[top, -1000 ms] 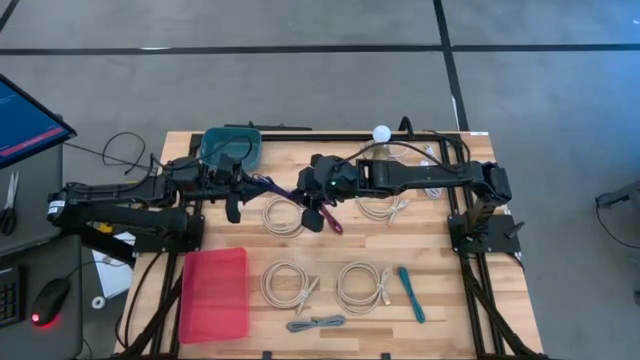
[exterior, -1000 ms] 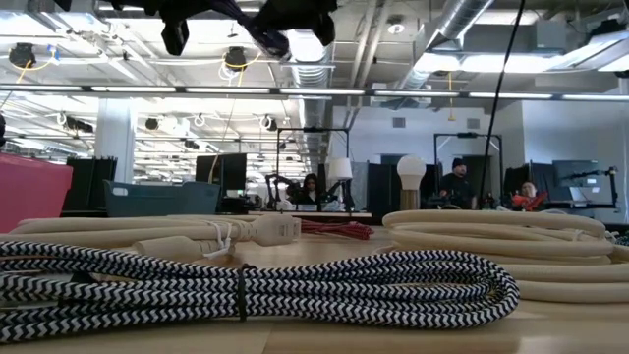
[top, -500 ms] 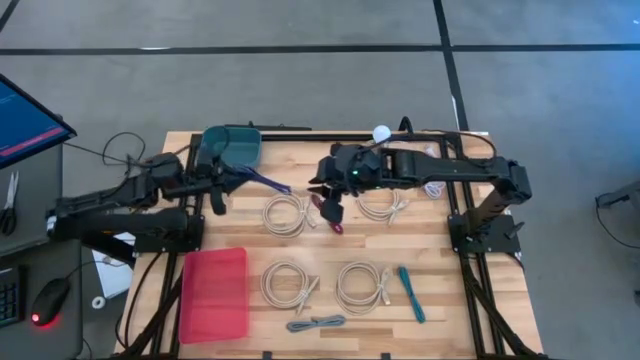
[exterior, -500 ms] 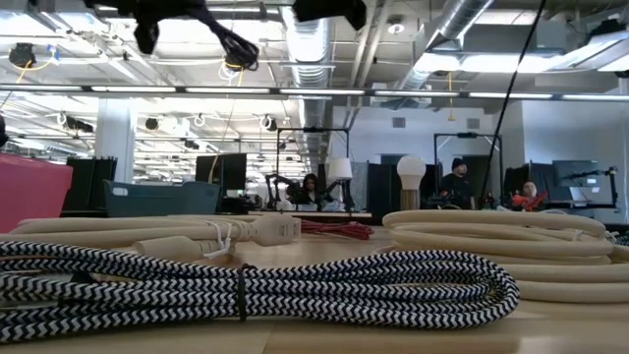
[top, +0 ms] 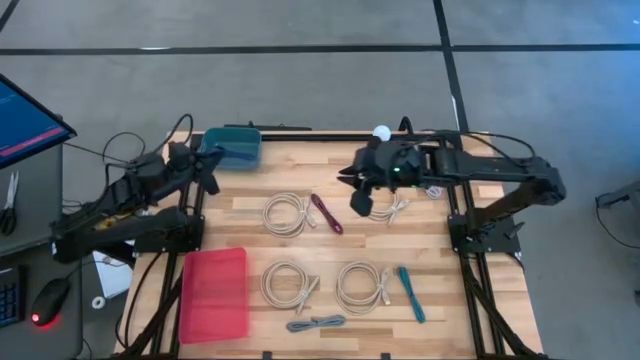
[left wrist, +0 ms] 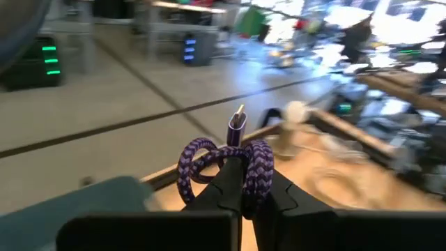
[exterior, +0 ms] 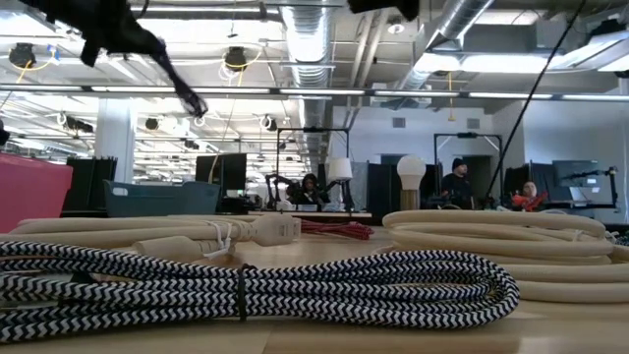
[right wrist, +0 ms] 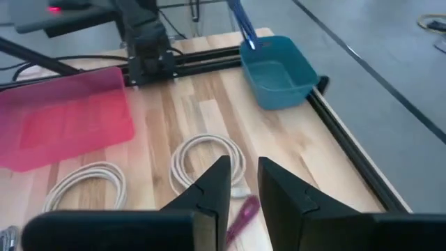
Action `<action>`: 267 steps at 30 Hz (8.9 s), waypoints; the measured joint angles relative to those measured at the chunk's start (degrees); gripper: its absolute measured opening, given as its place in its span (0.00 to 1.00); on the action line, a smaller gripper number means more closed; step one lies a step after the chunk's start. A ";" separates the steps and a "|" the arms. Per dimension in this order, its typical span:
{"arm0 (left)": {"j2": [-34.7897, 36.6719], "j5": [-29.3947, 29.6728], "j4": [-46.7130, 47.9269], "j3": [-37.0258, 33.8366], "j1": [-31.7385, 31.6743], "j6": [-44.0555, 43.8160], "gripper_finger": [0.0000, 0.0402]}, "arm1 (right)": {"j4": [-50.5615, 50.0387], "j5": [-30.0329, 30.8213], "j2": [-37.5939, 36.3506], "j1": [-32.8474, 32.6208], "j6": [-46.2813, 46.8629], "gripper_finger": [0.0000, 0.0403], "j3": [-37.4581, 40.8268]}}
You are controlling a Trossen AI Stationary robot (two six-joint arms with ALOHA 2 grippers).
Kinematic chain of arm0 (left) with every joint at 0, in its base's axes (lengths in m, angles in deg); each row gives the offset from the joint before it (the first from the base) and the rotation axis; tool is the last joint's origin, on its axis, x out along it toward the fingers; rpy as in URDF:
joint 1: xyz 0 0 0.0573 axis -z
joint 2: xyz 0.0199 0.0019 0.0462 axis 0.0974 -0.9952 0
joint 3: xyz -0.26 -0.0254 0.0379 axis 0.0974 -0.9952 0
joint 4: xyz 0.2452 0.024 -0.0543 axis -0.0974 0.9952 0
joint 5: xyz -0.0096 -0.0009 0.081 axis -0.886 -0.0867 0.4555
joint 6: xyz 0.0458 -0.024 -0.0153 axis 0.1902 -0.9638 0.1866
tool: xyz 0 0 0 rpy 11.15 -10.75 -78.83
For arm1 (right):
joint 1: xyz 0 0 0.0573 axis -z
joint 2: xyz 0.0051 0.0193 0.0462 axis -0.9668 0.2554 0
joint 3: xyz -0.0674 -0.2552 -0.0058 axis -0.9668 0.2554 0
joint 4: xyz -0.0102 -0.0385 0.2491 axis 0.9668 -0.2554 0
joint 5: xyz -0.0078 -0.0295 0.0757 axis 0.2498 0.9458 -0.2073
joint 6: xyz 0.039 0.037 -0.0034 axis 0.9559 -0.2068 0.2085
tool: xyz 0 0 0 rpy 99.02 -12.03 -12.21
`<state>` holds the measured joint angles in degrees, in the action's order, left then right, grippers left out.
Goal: Pick & Place USB Port
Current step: Put the violet USB cable into the blue bin, then put the brown HDMI cable into the red bin
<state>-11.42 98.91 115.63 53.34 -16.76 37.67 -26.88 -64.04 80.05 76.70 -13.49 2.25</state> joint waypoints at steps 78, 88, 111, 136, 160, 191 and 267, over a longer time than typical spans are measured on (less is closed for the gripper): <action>-26.05 -11.21 -32.60 -18.32 -30.27 -4.26 0.38 | -9.29 25.37 -13.62 -19.12 8.81 0.16 3.80; -25.68 -9.94 -32.10 -17.29 -30.27 1.02 0.37 | -9.23 25.37 -13.62 -19.11 8.81 0.16 3.80; -27.17 -8.37 -16.85 -8.28 -29.81 7.35 0.37 | -9.16 25.37 -13.62 -19.10 8.81 0.16 3.80; -28.43 -15.34 1.73 -14.36 -29.68 0.60 0.37 | -9.29 25.37 -13.62 -19.10 8.81 0.16 3.80; -28.32 -61.28 -20.97 -14.36 -29.68 -13.37 0.37 | -9.32 25.37 -13.62 -19.10 8.81 0.16 3.80; -27.90 -47.80 -50.58 -5.14 -0.34 -6.37 0.01 | -13.56 39.86 -16.21 -30.20 10.48 0.16 3.76; -13.26 -28.35 -28.28 -0.39 14.58 -1.94 0.01 | -18.02 6.08 3.58 -1.87 18.12 0.51 25.13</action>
<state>-24.68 70.56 87.35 52.95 -2.18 35.73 -44.90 -57.96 83.64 74.83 4.63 27.39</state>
